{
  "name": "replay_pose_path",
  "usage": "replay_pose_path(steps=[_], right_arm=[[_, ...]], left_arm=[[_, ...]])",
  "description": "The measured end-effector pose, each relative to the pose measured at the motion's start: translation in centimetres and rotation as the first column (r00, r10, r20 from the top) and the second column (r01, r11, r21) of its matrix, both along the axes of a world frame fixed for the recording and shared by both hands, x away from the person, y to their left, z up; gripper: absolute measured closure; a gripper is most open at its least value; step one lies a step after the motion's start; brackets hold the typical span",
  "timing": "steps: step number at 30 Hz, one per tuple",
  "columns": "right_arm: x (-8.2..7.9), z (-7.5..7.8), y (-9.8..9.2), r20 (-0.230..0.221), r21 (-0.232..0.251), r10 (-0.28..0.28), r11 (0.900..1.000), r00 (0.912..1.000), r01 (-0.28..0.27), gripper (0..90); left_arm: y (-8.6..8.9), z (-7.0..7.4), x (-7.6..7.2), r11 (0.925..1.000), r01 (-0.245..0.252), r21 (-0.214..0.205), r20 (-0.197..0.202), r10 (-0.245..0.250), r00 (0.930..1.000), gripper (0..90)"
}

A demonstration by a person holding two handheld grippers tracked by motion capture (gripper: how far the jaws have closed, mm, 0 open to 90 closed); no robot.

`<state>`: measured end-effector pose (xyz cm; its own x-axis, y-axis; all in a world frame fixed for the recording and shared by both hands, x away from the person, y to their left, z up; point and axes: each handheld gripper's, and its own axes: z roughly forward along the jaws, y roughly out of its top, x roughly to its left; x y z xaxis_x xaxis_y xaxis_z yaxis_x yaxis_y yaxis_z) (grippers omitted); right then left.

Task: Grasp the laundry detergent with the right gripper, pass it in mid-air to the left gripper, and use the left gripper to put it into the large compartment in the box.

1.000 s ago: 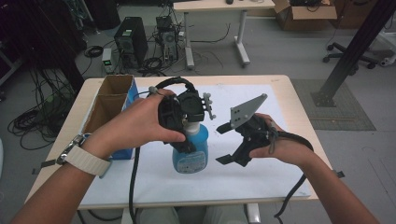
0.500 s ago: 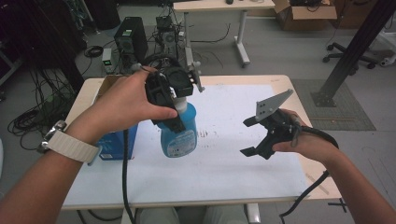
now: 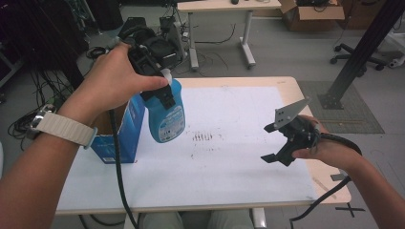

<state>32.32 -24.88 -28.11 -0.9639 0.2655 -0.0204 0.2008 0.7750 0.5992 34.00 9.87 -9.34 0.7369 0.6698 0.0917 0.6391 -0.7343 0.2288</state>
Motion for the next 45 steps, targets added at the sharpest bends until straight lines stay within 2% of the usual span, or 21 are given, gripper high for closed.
replay_pose_path(steps=[3,6,8,10,14,17,24,29,31,37,40,42,45], right_arm=[[-0.1,-0.1,-0.5,0.000,-0.018,-0.009,0.9998,1.0000,0.009,4.2],[0.0,-0.4,-0.9,0.003,-0.022,-0.022,0.9995,0.9997,0.023,4.2],[0.0,-0.6,-1.1,0.006,-0.029,-0.030,0.9991,0.9995,0.030,4.3],[0.0,-0.8,-1.3,0.000,-0.035,-0.030,0.9989,0.9996,0.030,4.7],[0.0,-1.1,-1.6,-0.002,-0.036,-0.035,0.9987,0.9994,0.035,4.7],[0.1,-1.1,-1.7,0.000,-0.035,-0.036,0.9987,0.9994,0.036,4.7],[0.1,-1.3,-1.8,-0.001,-0.038,-0.035,0.9987,0.9994,0.035,4.7],[0.1,-1.5,-1.9,-0.009,-0.042,-0.040,0.9983,0.9991,0.040,4.8],[0.2,-1.6,-1.9,-0.009,-0.042,-0.042,0.9983,0.9991,0.041,4.8],[0.2,-1.7,-1.7,-0.013,-0.041,-0.039,0.9984,0.9992,0.038,4.8],[0.1,-1.8,-1.7,-0.016,-0.042,-0.037,0.9984,0.9992,0.036,4.8],[0.1,-1.9,-1.8,-0.019,-0.039,-0.039,0.9985,0.9991,0.038,4.8],[0.1,-2.0,-1.9,-0.024,-0.040,-0.045,0.9982,0.9987,0.044,4.8]], left_arm=[[0.7,0.3,0.5,0.9982,-0.060,0.000,0.000,0.060,0.9982,37.9],[1.8,0.8,1.1,0.9880,-0.153,-0.019,-0.002,0.153,0.9882,37.9],[2.6,1.2,1.4,0.9755,-0.217,-0.037,0.012,0.217,0.9760,37.9],[3.2,1.6,1.6,0.9678,-0.250,-0.028,0.028,0.251,0.9676,37.9],[4.6,2.1,2.0,0.9431,-0.331,-0.032,0.048,0.332,0.9420,37.9],[5.7,2.3,2.5,0.9155,-0.400,-0.042,0.046,0.402,0.9145,37.9],[8.0,2.4,3.3,0.8434,-0.537,-0.027,0.059,0.537,0.8414,37.9],[9.5,2.2,3.6,0.8067,-0.591,-0.021,0.069,0.590,0.8040,37.9],[9.8,2.2,3.7,0.8040,-0.594,-0.019,0.075,0.594,0.8010,37.9],[11.1,1.9,4.0,0.7785,-0.626,-0.045,0.084,0.627,0.7741,38.0],[11.6,1.6,4.1,0.7761,-0.629,-0.049,0.089,0.630,0.7711,38.0],[11.9,1.3,4.2,0.7701,-0.636,-0.052,0.090,0.638,0.7650,38.0],[12.4,0.8,4.4,0.7670,-0.640,-0.049,0.096,0.641,0.7614,38.0]])
